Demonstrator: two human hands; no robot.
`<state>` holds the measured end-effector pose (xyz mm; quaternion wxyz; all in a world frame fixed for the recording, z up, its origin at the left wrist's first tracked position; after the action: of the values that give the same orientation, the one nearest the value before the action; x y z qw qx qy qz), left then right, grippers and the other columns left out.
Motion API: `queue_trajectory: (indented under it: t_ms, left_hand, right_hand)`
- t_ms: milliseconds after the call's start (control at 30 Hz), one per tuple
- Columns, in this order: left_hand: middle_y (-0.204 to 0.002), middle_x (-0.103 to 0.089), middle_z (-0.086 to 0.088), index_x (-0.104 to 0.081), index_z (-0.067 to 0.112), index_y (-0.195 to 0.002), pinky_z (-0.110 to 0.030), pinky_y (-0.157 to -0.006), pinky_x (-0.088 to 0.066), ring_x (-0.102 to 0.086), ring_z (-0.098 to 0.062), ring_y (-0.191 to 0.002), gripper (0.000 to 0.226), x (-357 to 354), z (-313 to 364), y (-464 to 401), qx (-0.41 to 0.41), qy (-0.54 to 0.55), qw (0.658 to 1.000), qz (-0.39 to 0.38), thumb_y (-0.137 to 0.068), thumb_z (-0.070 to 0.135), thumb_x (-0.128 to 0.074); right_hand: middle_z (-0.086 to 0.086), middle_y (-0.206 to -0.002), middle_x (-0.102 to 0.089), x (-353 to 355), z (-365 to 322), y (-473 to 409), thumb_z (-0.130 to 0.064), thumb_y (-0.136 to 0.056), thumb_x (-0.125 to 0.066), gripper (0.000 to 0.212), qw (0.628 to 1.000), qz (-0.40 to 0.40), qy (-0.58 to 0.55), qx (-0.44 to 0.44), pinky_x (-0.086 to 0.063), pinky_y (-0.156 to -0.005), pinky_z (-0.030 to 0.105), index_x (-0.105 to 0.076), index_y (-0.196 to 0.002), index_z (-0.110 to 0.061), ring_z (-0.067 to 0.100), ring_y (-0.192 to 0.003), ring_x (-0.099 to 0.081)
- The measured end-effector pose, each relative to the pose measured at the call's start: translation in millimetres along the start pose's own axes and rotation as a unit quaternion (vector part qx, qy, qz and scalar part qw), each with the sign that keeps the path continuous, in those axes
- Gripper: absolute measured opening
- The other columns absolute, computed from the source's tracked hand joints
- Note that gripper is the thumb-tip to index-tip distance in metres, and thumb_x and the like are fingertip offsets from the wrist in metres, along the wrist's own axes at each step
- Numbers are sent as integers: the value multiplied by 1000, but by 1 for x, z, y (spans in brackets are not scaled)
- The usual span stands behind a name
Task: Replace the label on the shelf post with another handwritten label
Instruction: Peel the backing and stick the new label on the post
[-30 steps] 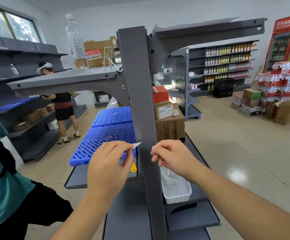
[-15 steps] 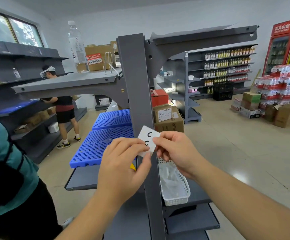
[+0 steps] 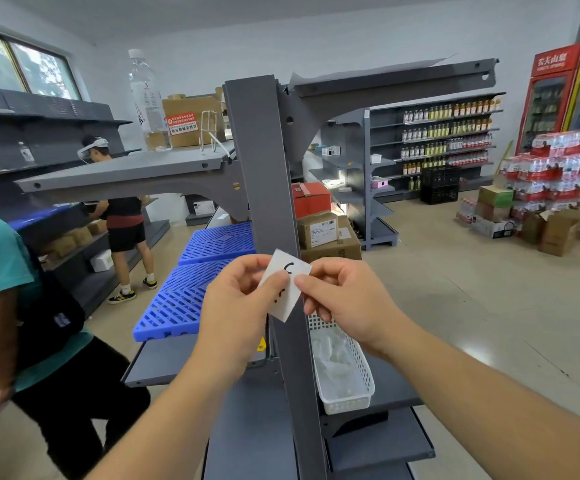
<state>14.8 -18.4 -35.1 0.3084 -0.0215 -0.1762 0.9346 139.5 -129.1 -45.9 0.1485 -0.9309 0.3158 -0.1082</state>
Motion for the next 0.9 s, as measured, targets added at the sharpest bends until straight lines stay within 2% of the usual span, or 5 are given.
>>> queue_trajectory:
  t_ms: [100,233,433,567,900]
  left_hand:
    - [-86,-82,10,-74,25,-97,-21,-67,-57,-75,-5,-78,11,0,1,-1,6,20,1000,-9,-91,16,-76]
    - [-91,-83,1,-78,23,-94,-41,-77,-58,-74,-15,-82,9,1,-2,-3,26,24,999,-40,-88,15,-78]
    - [-80,-79,1,-80,18,-86,-29,-70,-50,-68,-10,-70,10,-12,3,3,29,-18,991,-128,-88,9,-76]
    - [-80,-78,2,-81,20,-83,-26,-68,-50,-65,-7,-72,9,-15,2,3,27,-51,987,-149,-88,14,-76]
    - [-75,-77,1,-78,18,-81,-24,-63,-51,-69,-8,-68,10,-13,4,0,41,-12,988,-150,-87,11,-77]
  right_hand:
    - [11,-68,-72,5,-2,1,-13,-100,-64,20,1000,-4,-2,-1,-45,-54,26,-77,-84,-14,22,-57,-54]
    - [4,-74,-75,22,-10,-5,-4,-99,-59,20,1000,19,-7,14,-44,-52,26,-77,-89,-6,17,-63,-61]
    - [1,-73,-74,32,-35,-9,-5,-95,-69,10,995,-19,71,64,-49,-58,15,-77,-89,-4,2,-61,-62]
    - [1,-85,-79,30,-41,-9,-13,-91,-75,6,982,-53,164,81,-63,-82,39,-80,-88,-16,16,-78,-73]
    - [16,-83,-77,35,-32,-10,-11,-89,-67,15,984,-76,162,22,-56,-89,67,-78,-80,-14,33,-77,-68]
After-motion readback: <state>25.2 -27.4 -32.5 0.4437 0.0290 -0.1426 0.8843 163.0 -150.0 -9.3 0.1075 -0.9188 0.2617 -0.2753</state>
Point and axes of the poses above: each hand's wrist, its own y-axis away from the middle knuckle, its own x-axis out of the back of the hand, z = x × y, the point moved 6 cm from there along -y, towards the middle knuckle
